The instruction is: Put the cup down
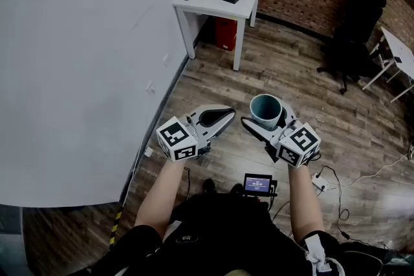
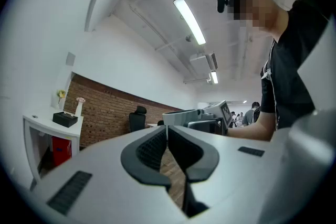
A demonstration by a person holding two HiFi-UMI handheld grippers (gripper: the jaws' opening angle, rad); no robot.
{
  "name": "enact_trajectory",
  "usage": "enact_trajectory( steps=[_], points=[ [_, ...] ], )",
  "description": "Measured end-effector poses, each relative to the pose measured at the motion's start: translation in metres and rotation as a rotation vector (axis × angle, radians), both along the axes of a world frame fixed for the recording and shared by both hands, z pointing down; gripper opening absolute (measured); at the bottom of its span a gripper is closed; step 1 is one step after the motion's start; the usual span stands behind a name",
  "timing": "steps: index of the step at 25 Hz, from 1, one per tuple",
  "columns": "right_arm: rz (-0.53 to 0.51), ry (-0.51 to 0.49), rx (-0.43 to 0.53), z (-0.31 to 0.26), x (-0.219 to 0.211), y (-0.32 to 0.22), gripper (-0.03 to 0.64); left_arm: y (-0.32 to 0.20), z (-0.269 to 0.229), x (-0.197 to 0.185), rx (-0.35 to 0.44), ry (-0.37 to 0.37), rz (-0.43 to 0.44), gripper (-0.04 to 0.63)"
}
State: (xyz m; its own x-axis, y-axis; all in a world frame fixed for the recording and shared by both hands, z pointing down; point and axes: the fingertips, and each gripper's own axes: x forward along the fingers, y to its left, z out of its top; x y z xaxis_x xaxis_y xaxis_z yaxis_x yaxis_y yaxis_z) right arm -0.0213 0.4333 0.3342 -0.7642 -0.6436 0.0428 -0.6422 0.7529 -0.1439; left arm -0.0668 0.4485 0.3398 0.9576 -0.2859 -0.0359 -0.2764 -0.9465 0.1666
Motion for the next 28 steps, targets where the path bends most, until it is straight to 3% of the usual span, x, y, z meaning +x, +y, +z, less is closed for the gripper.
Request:
enact_trajectory(
  steps=[12, 28],
  points=[
    [0.0, -0.01, -0.004, 0.002, 0.0, 0.0, 0.402, -0.001, 0.001, 0.0, 0.002, -0.004, 0.0, 0.008],
    [-0.021, -0.023, -0.012, 0.011, 0.035, 0.008, 0.402, 0.005, 0.008, 0.034, 0.006, -0.028, -0.022, 0.008]
  ],
)
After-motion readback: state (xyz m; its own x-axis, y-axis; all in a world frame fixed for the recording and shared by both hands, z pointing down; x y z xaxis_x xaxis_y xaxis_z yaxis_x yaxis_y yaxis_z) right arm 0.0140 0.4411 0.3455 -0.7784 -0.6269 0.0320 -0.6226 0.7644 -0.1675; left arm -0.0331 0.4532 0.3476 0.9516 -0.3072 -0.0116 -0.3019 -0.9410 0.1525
